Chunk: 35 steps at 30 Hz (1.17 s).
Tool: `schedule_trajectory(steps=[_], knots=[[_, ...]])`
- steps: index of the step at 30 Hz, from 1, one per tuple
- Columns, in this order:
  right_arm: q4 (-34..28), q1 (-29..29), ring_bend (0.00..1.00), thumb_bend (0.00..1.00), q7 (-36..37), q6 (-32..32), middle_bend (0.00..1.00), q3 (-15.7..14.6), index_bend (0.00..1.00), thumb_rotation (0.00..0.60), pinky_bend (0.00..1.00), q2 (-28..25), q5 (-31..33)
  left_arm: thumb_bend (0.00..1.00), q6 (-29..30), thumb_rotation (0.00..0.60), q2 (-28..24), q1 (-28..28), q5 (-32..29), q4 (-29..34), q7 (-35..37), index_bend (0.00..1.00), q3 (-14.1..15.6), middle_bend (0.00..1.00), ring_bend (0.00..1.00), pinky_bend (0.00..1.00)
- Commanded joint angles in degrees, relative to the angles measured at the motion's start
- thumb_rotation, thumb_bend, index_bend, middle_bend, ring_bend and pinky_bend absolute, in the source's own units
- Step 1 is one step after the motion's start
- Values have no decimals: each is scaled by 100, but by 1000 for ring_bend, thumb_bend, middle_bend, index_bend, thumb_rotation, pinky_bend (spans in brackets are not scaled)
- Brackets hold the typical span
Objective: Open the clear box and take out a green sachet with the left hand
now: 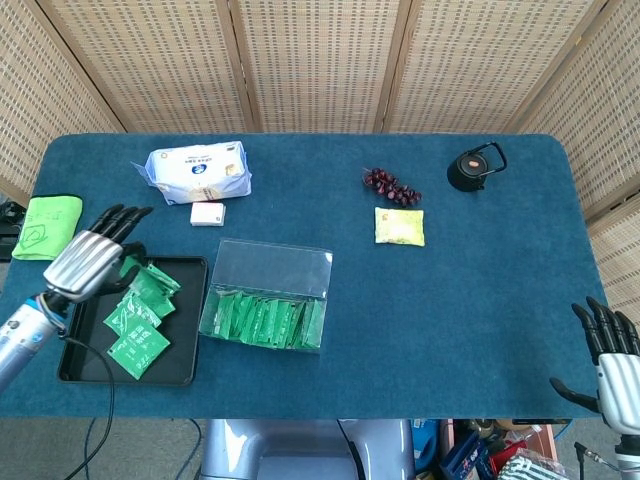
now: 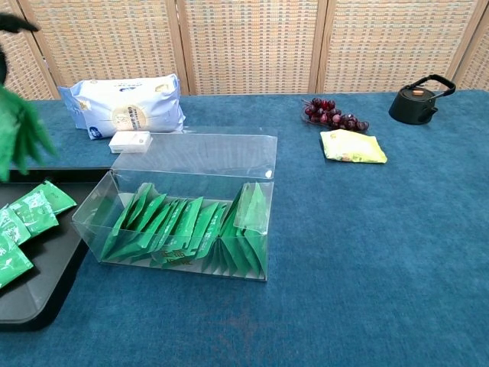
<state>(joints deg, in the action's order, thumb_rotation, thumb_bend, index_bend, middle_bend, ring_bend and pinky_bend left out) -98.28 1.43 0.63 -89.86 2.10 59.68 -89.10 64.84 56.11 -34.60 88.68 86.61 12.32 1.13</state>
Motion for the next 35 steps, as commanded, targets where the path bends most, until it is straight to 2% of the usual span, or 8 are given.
schedule_trajectory(steps=[1,6,8,10,11,13,17,35], knots=[[-9,-14,0,0,-39,20,0,-2,0,600,0,15,-2,518,-115,600,76,158,-42,-302,266,739,135,0,0,0],[-8,-24,0,0,-61,46,0,0,0,600,0,22,23,524,-533,600,143,170,-182,-443,272,669,216,0,0,0],[-6,-27,0,0,-45,54,0,-2,0,600,0,14,24,518,-771,600,138,138,-288,-410,250,290,228,0,0,0],[-6,-28,0,0,-30,52,0,-2,0,600,0,6,24,431,-1019,600,82,101,-432,-319,258,33,224,0,0,0],[-9,-26,0,0,-14,48,0,1,0,600,0,0,26,353,-1009,600,57,119,-516,-275,261,0,178,0,0,0],[-6,-21,0,0,9,35,0,4,0,600,0,-9,27,250,-802,600,22,221,-598,-182,209,0,94,0,0,0],[-12,-15,0,0,40,16,0,-6,0,600,0,-24,-2,183,-108,600,-44,591,-746,38,156,0,-76,0,0,0],[-28,32,0,0,150,-136,0,-39,0,600,0,-80,-163,171,2059,600,326,2172,-903,804,-674,0,-78,0,0,0]])
